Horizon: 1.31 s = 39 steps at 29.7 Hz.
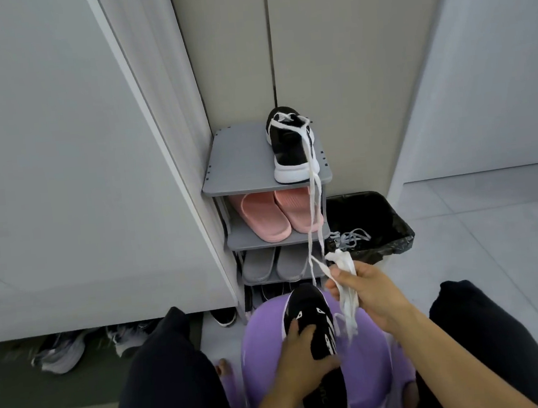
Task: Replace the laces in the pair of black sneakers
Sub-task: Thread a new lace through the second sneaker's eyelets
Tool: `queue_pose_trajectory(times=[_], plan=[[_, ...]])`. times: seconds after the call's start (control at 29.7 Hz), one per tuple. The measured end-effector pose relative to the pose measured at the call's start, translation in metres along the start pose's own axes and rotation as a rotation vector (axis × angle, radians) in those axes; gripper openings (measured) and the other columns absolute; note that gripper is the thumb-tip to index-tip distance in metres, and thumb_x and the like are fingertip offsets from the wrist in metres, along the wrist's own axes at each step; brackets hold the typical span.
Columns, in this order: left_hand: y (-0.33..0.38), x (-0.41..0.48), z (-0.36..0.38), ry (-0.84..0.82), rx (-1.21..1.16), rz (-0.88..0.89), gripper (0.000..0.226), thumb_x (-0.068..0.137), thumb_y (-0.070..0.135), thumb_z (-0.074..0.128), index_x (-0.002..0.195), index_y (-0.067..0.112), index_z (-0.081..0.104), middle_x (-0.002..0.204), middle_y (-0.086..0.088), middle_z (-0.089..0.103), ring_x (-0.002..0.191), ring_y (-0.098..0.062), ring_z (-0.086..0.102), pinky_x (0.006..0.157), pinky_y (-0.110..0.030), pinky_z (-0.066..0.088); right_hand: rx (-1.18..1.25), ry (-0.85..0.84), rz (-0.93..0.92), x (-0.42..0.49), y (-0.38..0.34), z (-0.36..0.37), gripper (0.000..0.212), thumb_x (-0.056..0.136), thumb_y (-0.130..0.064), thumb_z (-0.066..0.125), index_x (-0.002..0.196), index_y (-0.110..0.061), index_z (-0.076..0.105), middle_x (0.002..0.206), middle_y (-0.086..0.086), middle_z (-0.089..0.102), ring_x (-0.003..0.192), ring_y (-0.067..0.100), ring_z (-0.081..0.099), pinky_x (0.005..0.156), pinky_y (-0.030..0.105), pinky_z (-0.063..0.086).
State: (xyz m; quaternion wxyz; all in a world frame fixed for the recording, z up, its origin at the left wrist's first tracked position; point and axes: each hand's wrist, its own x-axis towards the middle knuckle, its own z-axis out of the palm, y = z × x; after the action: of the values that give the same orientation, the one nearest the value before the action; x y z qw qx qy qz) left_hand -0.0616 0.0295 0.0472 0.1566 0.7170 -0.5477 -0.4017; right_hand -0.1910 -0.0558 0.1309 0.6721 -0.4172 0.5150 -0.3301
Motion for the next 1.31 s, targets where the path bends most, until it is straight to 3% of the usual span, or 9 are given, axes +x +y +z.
queue_pose_trajectory(times=[0.1, 0.2, 0.4, 0.54, 0.61, 0.74, 0.91, 1.18, 1.31], plan=[[0.013, 0.016, -0.032, 0.183, -0.369, -0.069, 0.042, 0.085, 0.037, 0.063, 0.118, 0.011, 0.059, 0.115, -0.007, 0.062, 0.105, -0.021, 0.059, 0.081, -0.014, 0.041, -0.127, -0.019, -0.003, 0.005, 0.005, -0.006, 0.007, 0.089, -0.015, 0.061, 0.086, -0.009, 0.065, 0.070, 0.004, 0.068, 0.068, 0.016, 0.060, 0.072, 0.026, 0.052], [0.044, 0.023, -0.069, 0.119, -0.749, -0.024, 0.010, 0.089, 0.017, 0.060, 0.099, 0.013, 0.062, 0.079, -0.002, 0.068, 0.067, -0.010, 0.063, 0.061, -0.016, 0.046, -0.196, -0.117, 0.002, 0.012, 0.006, -0.006, 0.008, 0.089, -0.014, 0.061, 0.085, -0.007, 0.063, 0.070, 0.005, 0.064, 0.061, 0.011, 0.056, 0.065, 0.021, 0.050], [0.063, 0.038, -0.087, 0.014, -0.619, 0.034, 0.013, 0.089, 0.002, 0.057, 0.080, 0.010, 0.059, 0.062, 0.004, 0.067, 0.051, -0.003, 0.062, 0.053, -0.015, 0.046, -0.299, -0.136, 0.071, 0.025, 0.001, -0.014, 0.013, 0.091, -0.013, 0.058, 0.079, -0.008, 0.062, 0.063, 0.001, 0.062, 0.058, 0.011, 0.053, 0.060, 0.020, 0.046], [0.057, 0.045, -0.078, -0.008, -0.537, 0.033, 0.017, 0.089, 0.002, 0.057, 0.077, 0.014, 0.059, 0.068, -0.001, 0.066, 0.050, -0.001, 0.061, 0.051, -0.013, 0.044, -1.125, 0.000, -0.104, 0.033, 0.010, -0.021, 0.034, 0.086, -0.040, 0.062, 0.107, -0.014, 0.055, 0.104, 0.000, 0.051, 0.096, 0.015, 0.052, 0.081, 0.023, 0.041], [0.056, 0.048, -0.072, 0.043, -0.555, 0.043, 0.015, 0.085, 0.003, 0.062, 0.077, 0.016, 0.064, 0.066, 0.003, 0.064, 0.049, 0.003, 0.057, 0.051, -0.010, 0.042, -0.920, 0.012, -0.223, 0.038, 0.012, -0.018, 0.046, 0.085, -0.029, 0.066, 0.124, -0.011, 0.051, 0.115, -0.003, 0.046, 0.110, 0.012, 0.049, 0.093, 0.020, 0.036], [0.056, 0.055, -0.065, 0.116, -0.654, 0.043, 0.014, 0.081, 0.004, 0.067, 0.074, 0.015, 0.069, 0.057, 0.011, 0.064, 0.051, 0.006, 0.055, 0.056, -0.008, 0.043, -0.446, -0.117, -0.151, 0.044, 0.007, -0.009, 0.004, 0.086, -0.005, 0.063, 0.085, -0.008, 0.065, 0.070, -0.003, 0.063, 0.058, -0.005, 0.057, 0.064, 0.010, 0.044], [0.046, 0.063, -0.058, 0.080, -0.614, 0.011, 0.007, 0.082, 0.004, 0.066, 0.082, 0.010, 0.069, 0.064, 0.002, 0.061, 0.046, 0.005, 0.049, 0.049, -0.009, 0.038, -0.464, -0.215, -0.003, 0.057, 0.016, -0.019, 0.008, 0.084, -0.013, 0.067, 0.076, -0.014, 0.066, 0.063, 0.001, 0.057, 0.061, 0.012, 0.048, 0.061, 0.022, 0.040], [0.032, 0.073, -0.050, 0.071, -0.699, -0.061, 0.012, 0.084, 0.007, 0.065, 0.080, 0.016, 0.071, 0.066, 0.003, 0.066, 0.052, 0.001, 0.053, 0.051, -0.012, 0.041, -0.324, -0.216, 0.051, 0.063, 0.032, -0.011, 0.009, 0.088, -0.007, 0.061, 0.079, -0.010, 0.061, 0.061, -0.003, 0.059, 0.051, -0.002, 0.053, 0.053, 0.008, 0.040], [0.017, 0.076, -0.046, 0.059, -0.361, -0.051, 0.008, 0.084, 0.010, 0.066, 0.085, 0.017, 0.069, 0.074, 0.003, 0.061, 0.065, -0.008, 0.057, 0.060, -0.016, 0.045, -0.533, -0.106, 0.018, 0.072, 0.035, -0.023, 0.013, 0.089, -0.010, 0.058, 0.078, -0.009, 0.063, 0.063, 0.000, 0.055, 0.057, 0.006, 0.049, 0.057, 0.014, 0.041]])
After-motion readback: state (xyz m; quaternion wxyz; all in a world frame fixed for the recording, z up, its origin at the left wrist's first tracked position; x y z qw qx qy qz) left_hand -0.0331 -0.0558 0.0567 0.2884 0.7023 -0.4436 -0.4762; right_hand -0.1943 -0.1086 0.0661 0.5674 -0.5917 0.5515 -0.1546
